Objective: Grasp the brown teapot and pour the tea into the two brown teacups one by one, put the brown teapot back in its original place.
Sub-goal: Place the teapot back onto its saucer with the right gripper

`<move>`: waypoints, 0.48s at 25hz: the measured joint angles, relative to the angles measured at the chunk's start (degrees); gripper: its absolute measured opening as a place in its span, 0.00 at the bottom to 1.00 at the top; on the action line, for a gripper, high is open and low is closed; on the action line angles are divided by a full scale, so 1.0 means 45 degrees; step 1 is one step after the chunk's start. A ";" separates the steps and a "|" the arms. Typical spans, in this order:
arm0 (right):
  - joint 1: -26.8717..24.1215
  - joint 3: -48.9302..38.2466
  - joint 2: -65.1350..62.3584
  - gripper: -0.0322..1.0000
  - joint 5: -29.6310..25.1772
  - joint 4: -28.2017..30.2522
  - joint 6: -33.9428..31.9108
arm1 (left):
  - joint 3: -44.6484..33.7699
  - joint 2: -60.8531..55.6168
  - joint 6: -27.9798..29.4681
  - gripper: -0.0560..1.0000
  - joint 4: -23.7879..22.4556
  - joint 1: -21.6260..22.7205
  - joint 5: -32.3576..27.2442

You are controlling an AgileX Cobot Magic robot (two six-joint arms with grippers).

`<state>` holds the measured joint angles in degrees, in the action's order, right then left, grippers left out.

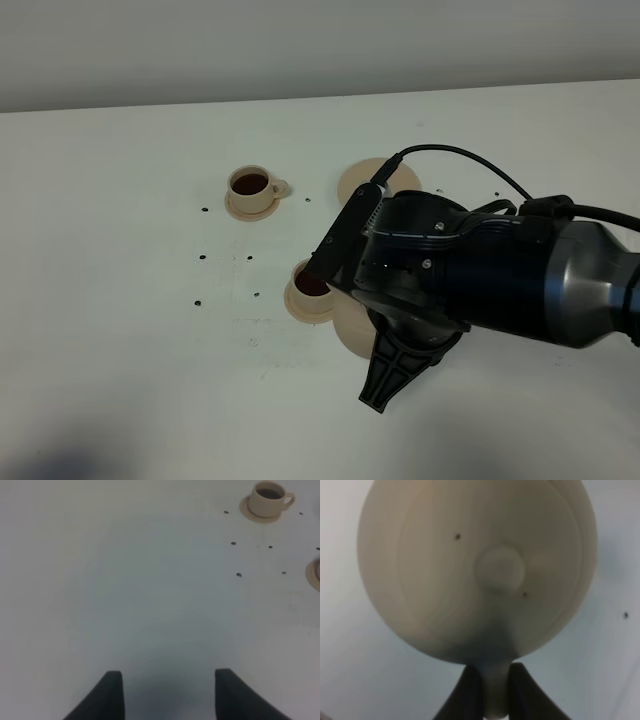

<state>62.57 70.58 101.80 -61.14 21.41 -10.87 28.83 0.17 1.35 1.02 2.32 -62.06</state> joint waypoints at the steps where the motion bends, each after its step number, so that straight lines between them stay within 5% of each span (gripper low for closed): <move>1: -0.0057 -0.0137 -0.0016 0.13 0.0329 -0.0025 -0.0188 | 0.0000 0.0000 0.0000 0.43 0.0000 0.0000 0.0000; 12: -0.0920 -0.0478 0.0991 0.13 0.2121 -0.0375 -0.0513 | 0.0000 0.0000 0.0000 0.43 0.0000 0.0000 0.0000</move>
<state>58.43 68.43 106.26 -51.60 19.72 -13.17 28.83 0.17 1.35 1.02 2.32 -62.06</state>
